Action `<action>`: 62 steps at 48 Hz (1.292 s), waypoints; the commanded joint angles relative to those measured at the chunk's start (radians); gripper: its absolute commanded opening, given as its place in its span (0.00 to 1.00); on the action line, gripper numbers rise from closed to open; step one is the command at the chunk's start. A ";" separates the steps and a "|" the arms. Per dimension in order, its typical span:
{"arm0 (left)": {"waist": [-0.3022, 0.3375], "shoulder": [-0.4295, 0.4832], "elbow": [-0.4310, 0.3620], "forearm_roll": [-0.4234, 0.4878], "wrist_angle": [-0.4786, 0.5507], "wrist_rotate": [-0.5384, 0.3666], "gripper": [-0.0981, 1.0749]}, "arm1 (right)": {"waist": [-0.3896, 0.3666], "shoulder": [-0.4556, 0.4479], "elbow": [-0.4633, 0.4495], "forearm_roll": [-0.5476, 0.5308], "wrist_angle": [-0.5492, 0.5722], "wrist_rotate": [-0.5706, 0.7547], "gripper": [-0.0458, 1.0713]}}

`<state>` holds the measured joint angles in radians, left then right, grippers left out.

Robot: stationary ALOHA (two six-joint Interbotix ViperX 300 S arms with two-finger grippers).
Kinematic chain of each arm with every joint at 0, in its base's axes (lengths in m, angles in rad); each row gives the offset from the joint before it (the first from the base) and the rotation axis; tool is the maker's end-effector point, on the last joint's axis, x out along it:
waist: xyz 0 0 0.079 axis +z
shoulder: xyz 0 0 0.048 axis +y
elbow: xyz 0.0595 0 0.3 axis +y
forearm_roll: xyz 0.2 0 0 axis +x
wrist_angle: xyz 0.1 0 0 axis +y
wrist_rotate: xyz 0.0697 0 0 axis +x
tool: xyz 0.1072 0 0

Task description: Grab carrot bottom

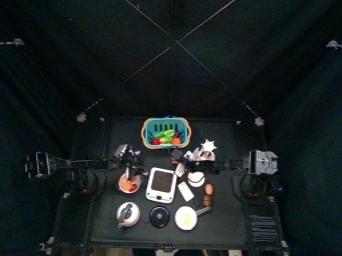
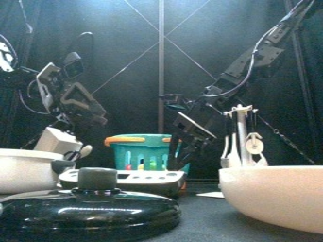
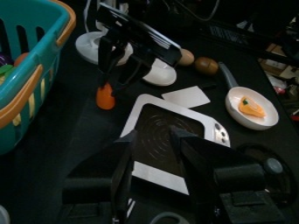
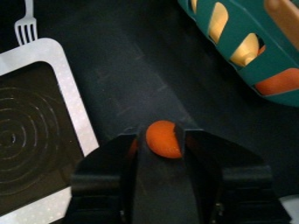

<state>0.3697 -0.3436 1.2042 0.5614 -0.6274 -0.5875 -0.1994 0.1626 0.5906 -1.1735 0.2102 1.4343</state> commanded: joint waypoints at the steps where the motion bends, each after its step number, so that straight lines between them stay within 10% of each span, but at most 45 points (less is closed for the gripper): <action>1: 0.002 -0.005 -0.009 0.000 -0.003 0.000 0.73 | 0.000 -0.052 0.002 -0.008 -0.003 0.000 0.82; 41: 0.002 -0.005 -0.003 -0.002 -0.003 0.000 0.73 | -0.006 0.066 -0.026 -0.008 0.014 -0.014 0.93; 62: 0.002 -0.005 -0.003 0.000 -0.003 0.000 0.73 | -0.006 0.064 -0.025 -0.003 0.037 -0.014 0.72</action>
<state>0.3697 -0.3436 1.2118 0.5614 -0.6259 -0.5875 -0.2025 0.2470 0.5814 -1.1781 0.2454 1.4220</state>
